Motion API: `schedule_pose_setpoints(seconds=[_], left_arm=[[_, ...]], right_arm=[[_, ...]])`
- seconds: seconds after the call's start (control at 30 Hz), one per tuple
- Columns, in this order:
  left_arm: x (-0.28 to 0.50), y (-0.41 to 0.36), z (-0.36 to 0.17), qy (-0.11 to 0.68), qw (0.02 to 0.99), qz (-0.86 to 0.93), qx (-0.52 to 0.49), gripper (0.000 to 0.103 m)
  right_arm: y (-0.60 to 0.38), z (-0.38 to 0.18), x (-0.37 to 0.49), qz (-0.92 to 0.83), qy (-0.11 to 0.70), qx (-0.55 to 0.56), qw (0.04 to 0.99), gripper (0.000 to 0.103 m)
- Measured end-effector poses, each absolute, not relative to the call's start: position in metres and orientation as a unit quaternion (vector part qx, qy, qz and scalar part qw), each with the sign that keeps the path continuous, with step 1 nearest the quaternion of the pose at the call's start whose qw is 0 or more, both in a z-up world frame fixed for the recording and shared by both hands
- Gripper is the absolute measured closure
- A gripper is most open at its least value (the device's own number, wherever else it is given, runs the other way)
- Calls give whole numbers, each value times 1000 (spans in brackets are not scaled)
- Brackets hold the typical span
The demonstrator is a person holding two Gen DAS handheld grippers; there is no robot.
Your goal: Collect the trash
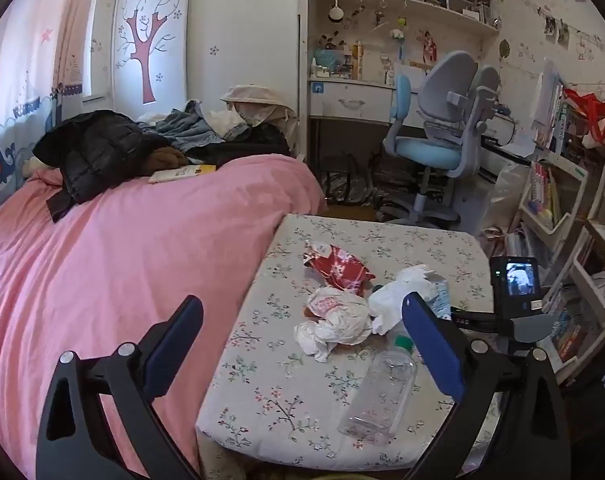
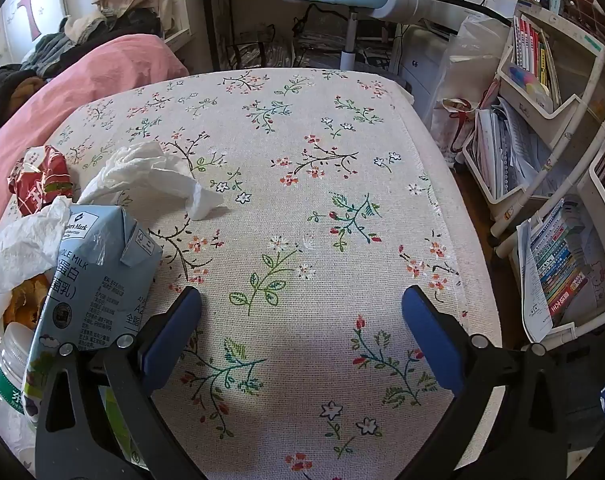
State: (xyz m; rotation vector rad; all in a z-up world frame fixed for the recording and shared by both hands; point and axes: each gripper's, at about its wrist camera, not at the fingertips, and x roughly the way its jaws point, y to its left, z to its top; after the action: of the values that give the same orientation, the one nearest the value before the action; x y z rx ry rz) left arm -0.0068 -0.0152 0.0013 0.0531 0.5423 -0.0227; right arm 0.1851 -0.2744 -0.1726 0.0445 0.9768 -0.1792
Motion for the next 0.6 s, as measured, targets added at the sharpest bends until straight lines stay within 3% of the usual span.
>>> schedule_pose_setpoints(seconds=[0.2,0.6], left_arm=[[-6,3,-3,280,960,-12,-15,8],[2,-9,-8,300,954,-3,11,8]], right_arm=[[-271,-175,187,-86,469,21,879,7],[-278,-166,187,-73,494,30,866,8]])
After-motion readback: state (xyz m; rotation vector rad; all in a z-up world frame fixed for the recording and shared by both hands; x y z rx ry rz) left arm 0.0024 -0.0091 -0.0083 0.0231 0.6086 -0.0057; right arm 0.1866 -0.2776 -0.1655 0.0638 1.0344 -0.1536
